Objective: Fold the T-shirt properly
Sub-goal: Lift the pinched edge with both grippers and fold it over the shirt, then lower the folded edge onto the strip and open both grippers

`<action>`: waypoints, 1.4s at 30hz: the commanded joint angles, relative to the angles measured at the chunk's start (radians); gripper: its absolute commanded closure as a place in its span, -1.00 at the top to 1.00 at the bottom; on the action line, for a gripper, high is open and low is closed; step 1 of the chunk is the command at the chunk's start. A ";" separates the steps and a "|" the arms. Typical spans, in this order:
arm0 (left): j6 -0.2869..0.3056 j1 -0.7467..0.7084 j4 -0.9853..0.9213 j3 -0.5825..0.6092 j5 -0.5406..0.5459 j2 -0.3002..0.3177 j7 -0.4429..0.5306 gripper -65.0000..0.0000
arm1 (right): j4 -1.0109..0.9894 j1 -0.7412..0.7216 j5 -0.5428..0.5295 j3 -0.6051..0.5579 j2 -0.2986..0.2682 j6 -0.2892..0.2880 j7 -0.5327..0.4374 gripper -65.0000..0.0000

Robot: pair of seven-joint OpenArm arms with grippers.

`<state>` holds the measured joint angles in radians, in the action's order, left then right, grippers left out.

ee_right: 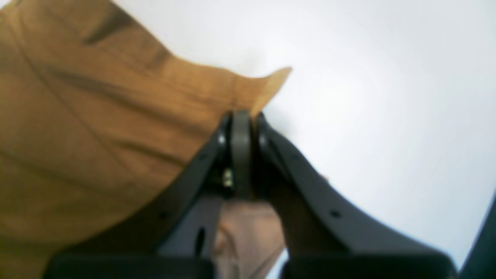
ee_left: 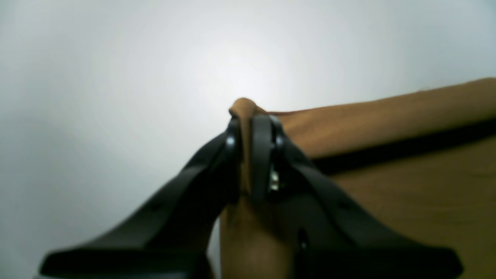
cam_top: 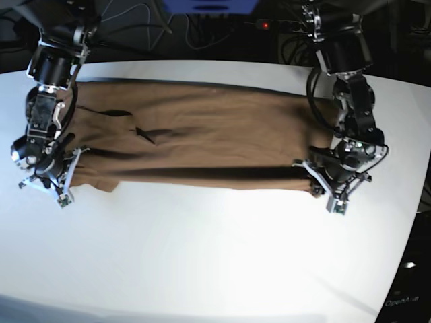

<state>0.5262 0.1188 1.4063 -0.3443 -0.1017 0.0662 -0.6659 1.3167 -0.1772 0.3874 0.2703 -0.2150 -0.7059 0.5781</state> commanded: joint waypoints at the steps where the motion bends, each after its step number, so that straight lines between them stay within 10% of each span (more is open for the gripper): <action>1: -0.002 0.003 0.046 -0.002 0.010 0.008 0.025 -0.88 | 0.036 -0.002 0.002 0.004 -0.014 0.008 -0.010 -0.96; 38: 0.002 -0.419 0.549 -0.025 0.010 -0.075 0.034 -0.88 | 0.596 0.545 0.002 0.010 0.044 0.008 -0.019 -0.96; 42: 0.119 -0.417 0.549 -0.106 0.010 -0.084 0.030 -0.88 | 0.596 0.569 0.002 0.010 0.044 0.008 -0.034 -0.96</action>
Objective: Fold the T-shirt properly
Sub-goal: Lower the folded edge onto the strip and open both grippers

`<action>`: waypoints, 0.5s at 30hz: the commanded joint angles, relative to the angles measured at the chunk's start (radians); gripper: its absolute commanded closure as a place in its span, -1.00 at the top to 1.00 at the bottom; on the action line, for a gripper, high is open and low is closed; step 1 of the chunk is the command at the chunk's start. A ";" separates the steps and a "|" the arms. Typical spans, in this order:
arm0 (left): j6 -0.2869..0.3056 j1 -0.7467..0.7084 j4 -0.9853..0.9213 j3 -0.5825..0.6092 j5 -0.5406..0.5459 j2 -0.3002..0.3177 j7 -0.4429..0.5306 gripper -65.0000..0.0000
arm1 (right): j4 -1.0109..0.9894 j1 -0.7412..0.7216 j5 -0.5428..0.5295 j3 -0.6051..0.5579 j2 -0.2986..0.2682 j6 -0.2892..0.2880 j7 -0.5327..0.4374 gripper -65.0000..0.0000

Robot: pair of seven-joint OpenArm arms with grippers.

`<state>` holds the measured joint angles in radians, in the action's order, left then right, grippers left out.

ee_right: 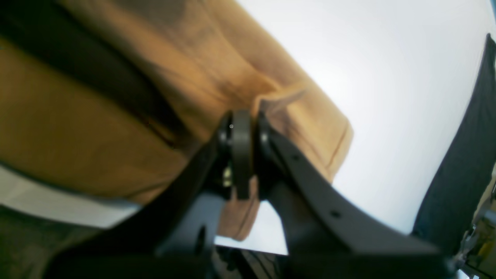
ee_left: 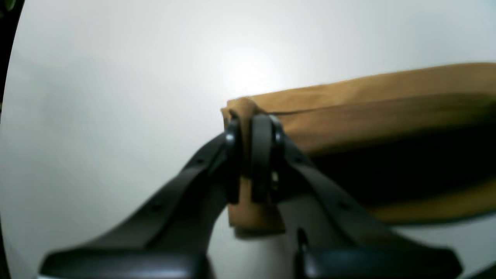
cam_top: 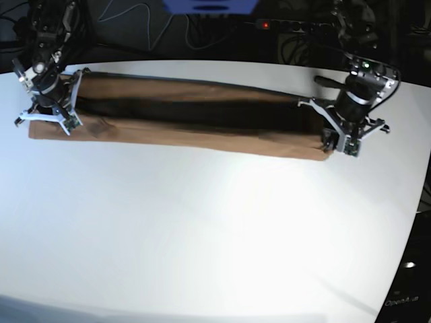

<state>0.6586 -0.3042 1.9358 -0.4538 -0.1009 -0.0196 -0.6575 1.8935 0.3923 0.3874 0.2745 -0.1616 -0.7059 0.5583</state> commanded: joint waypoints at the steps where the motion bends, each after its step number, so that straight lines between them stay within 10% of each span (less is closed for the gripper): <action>1: 0.025 0.009 0.020 -0.018 0.010 0.000 0.017 -0.88 | 0.019 0.010 0.002 0.006 -0.010 0.008 -0.033 -0.96; 15: 0.040 0.007 0.007 -0.129 0.002 -0.032 0.025 -0.88 | 0.015 0.113 0.002 0.007 -0.008 0.008 -0.133 -0.96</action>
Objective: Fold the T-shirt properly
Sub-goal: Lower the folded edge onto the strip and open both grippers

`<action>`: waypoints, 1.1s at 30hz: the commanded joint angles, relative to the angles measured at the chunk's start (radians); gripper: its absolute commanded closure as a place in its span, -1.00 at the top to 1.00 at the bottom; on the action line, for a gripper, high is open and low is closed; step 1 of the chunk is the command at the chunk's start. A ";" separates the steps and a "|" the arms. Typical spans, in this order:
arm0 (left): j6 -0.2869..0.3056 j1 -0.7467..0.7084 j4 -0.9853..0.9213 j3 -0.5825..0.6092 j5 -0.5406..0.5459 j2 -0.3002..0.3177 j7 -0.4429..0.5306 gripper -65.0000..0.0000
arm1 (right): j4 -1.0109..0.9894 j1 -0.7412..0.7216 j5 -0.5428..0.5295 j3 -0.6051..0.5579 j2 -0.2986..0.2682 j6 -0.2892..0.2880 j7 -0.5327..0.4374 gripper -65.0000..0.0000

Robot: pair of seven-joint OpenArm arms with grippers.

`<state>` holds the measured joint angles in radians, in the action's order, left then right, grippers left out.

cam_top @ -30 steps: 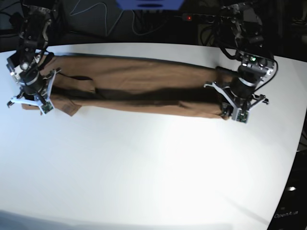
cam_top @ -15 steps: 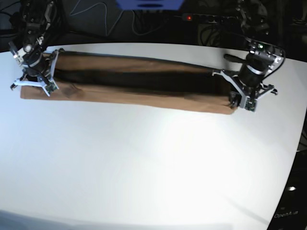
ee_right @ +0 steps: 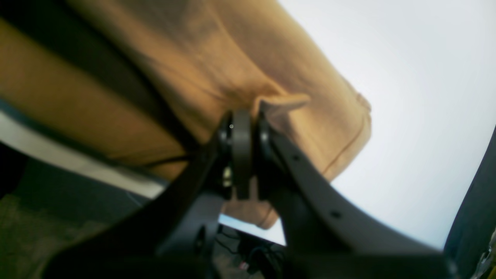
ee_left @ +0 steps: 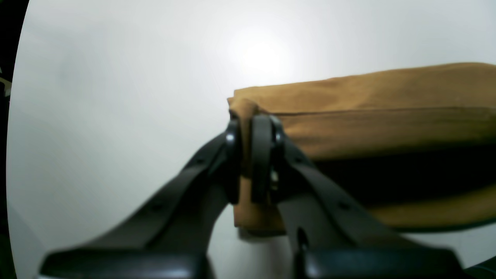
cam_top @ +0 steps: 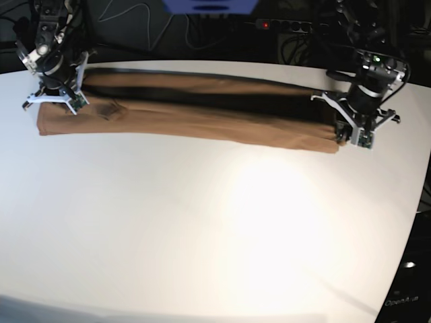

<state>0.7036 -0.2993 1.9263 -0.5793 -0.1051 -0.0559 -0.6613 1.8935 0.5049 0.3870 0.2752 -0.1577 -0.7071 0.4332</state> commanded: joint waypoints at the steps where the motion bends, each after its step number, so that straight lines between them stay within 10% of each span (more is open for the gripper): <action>1: -0.005 0.001 0.017 -0.003 0.006 0.004 0.028 -0.88 | 0.015 0.001 0.002 0.008 -0.012 0.009 -0.007 -0.96; 12: -0.005 -0.034 -0.021 -0.003 0.005 0.004 0.028 -0.88 | 0.010 -0.001 0.002 0.045 -0.012 0.009 -0.001 -0.91; 23: -0.005 -0.034 -0.098 -0.003 0.006 0.041 0.030 -0.84 | -0.010 -0.001 0.002 0.046 -0.012 0.009 0.002 0.40; 30: -0.005 -0.034 -0.097 -0.005 0.011 0.054 0.030 -0.03 | -0.018 -0.009 0.002 0.046 -0.012 0.009 0.002 0.44; 33: -0.005 -0.036 -0.087 -0.005 0.011 0.054 0.031 0.02 | -0.018 -0.009 0.002 0.054 -0.012 0.009 0.002 0.44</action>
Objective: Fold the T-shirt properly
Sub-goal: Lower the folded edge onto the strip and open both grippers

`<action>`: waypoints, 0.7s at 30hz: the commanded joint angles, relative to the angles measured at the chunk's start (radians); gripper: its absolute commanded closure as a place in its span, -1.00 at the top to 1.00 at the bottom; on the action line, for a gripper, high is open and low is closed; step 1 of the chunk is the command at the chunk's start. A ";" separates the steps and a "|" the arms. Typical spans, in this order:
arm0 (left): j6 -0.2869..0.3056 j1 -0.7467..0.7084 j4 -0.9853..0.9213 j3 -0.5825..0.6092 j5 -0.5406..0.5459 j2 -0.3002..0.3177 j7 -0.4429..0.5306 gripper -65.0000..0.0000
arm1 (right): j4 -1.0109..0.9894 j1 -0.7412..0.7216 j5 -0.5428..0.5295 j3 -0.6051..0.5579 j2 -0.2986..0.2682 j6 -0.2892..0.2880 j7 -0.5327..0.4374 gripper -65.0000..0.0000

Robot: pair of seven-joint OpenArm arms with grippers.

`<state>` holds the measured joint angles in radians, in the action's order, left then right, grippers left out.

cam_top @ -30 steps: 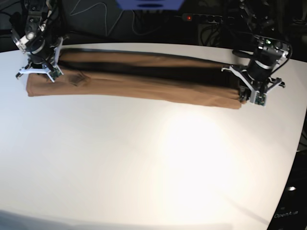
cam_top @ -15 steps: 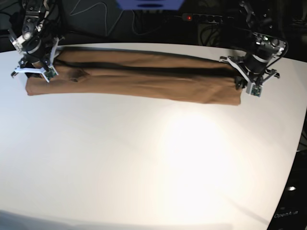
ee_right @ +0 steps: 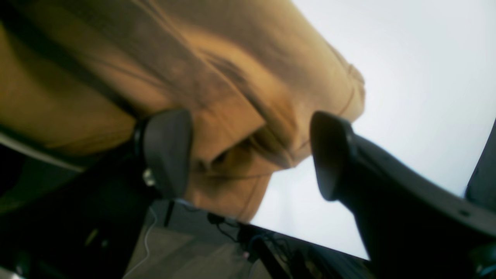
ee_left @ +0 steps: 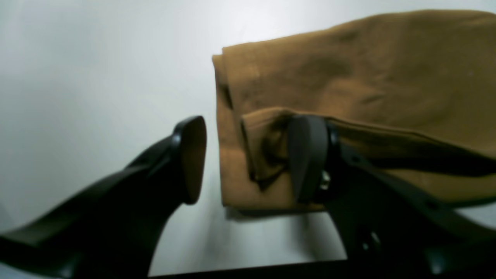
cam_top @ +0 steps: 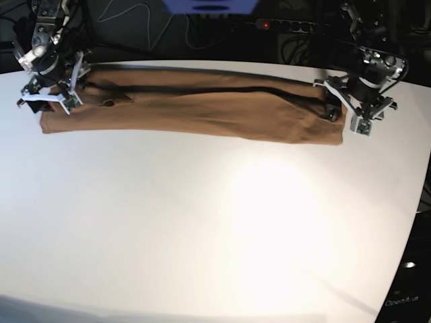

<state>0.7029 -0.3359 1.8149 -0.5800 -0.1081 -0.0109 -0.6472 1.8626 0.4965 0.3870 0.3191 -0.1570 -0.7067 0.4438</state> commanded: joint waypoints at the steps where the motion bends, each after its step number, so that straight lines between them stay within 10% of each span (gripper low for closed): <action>1: -0.005 0.001 0.024 -0.004 0.015 0.009 0.017 0.02 | 0.013 -0.002 0.002 0.021 -0.013 0.009 -0.010 0.44; 21: -0.005 0.031 0.021 -0.004 0.015 0.010 0.014 0.03 | 0.006 -0.019 0.002 0.182 -0.014 0.009 -0.018 0.43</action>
<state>0.7029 -0.3088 1.8130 -0.5808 -0.1051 -0.0090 -0.6544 1.8538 0.4793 0.3870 0.4923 -0.1570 -0.7074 0.4366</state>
